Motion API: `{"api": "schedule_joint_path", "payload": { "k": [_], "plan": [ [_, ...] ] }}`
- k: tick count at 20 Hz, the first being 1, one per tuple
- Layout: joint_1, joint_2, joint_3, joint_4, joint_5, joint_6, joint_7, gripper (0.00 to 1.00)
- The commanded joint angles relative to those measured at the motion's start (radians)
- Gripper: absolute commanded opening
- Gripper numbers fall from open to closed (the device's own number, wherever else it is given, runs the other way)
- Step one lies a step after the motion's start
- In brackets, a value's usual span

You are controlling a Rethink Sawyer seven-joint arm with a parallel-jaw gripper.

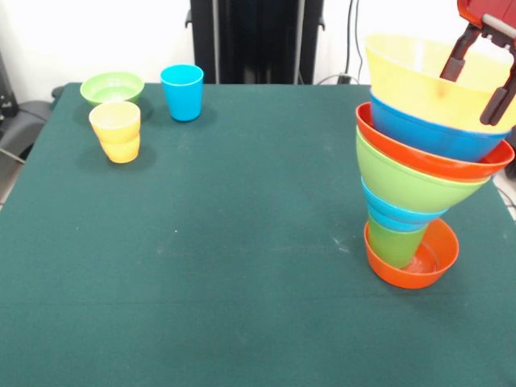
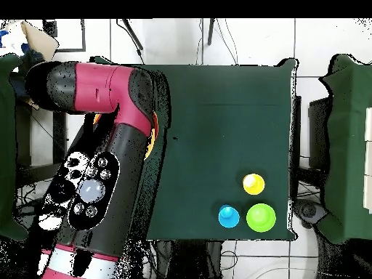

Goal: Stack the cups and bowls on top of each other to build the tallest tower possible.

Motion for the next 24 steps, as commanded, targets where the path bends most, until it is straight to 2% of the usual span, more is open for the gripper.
{"api": "schedule_joint_path", "payload": {
  "k": [1,24],
  "plan": [
    [-0.033,0.015,0.130,0.066,-0.060,0.082,-0.046,1.00],
    [-0.041,0.005,0.129,0.044,-0.055,0.147,-0.039,1.00]
  ]
}}
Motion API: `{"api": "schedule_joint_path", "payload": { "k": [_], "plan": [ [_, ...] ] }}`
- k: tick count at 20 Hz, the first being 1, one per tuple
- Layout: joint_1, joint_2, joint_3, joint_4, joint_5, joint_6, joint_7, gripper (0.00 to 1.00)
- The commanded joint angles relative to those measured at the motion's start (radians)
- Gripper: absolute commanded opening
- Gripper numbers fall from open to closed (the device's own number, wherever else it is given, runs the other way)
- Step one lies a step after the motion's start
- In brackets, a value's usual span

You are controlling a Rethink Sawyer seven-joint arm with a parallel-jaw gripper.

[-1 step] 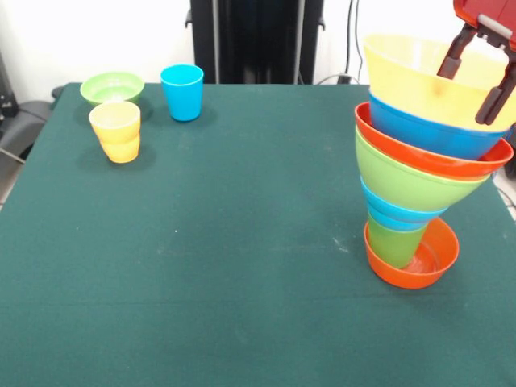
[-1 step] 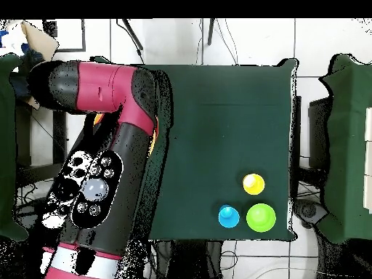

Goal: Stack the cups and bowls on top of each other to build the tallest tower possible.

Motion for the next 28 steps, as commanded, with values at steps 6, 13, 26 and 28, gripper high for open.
{"api": "schedule_joint_path", "payload": {
  "k": [6,13,26,28],
  "plan": [
    [-0.035,-0.012,0.121,0.045,-0.055,0.153,-0.043,1.00],
    [-0.039,-0.007,0.124,0.032,-0.057,0.159,-0.042,1.00],
    [-0.038,-0.012,0.125,0.026,-0.058,0.175,-0.040,1.00],
    [-0.039,-0.010,0.125,0.022,-0.058,0.180,-0.038,1.00]
  ]
}}
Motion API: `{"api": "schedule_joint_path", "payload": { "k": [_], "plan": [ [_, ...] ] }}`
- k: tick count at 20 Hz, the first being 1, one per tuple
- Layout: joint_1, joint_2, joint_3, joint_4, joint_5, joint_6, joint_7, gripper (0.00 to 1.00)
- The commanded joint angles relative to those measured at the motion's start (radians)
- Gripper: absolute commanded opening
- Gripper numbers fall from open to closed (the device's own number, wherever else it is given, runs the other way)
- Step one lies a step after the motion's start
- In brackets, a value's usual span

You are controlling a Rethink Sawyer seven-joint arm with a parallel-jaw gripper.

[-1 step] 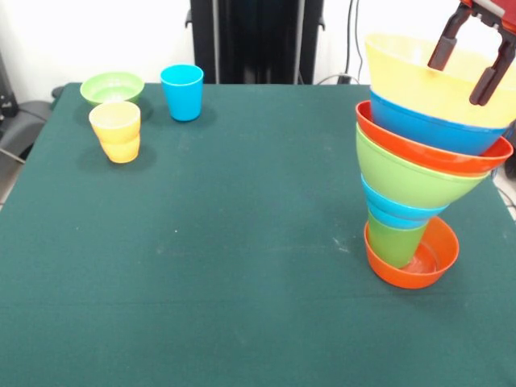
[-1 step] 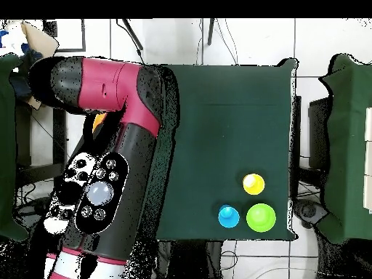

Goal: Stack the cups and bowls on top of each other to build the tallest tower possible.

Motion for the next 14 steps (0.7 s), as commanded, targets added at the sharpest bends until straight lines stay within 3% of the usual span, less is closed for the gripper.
{"api": "schedule_joint_path", "payload": {
  "k": [1,14],
  "plan": [
    [-0.025,0.015,0.122,0.019,-0.057,0.128,-0.037,1.00],
    [-0.032,0.013,0.124,0.005,-0.054,0.162,-0.037,1.00]
  ]
}}
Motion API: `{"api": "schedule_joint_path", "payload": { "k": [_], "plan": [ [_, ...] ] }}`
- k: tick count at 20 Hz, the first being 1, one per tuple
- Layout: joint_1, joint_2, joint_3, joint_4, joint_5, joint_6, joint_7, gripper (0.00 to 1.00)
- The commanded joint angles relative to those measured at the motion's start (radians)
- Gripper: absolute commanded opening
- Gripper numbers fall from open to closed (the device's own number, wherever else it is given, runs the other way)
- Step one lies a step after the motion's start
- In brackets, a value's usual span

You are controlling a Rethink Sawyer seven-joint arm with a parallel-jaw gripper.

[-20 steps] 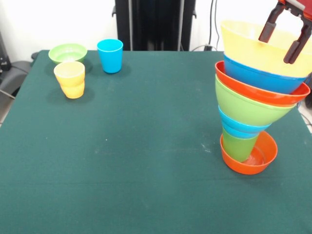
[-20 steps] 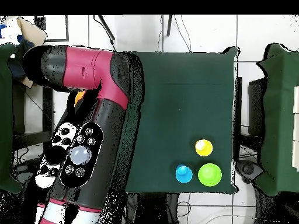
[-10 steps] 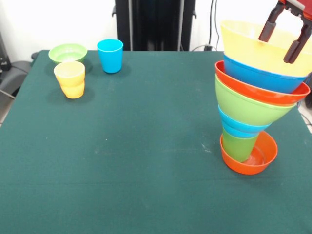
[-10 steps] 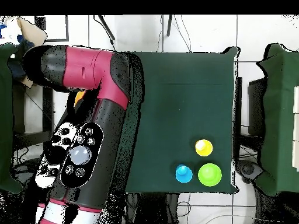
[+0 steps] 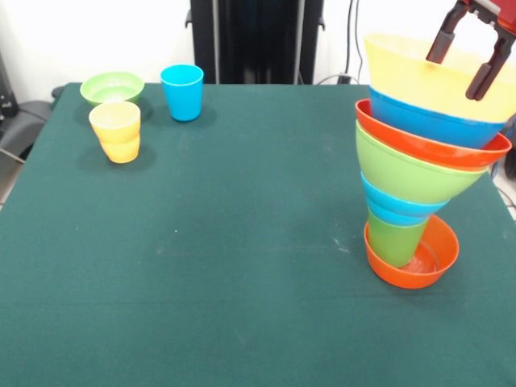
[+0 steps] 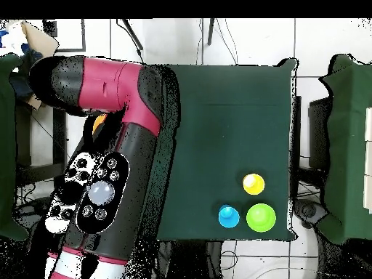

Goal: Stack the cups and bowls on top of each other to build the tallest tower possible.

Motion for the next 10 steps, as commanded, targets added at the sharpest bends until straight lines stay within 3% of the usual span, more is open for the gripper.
{"api": "schedule_joint_path", "payload": {
  "k": [1,10],
  "plan": [
    [-0.031,0.013,0.124,0.004,-0.053,0.118,-0.037,1.00],
    [-0.042,0.012,0.126,-0.012,-0.055,0.139,-0.047,1.00]
  ]
}}
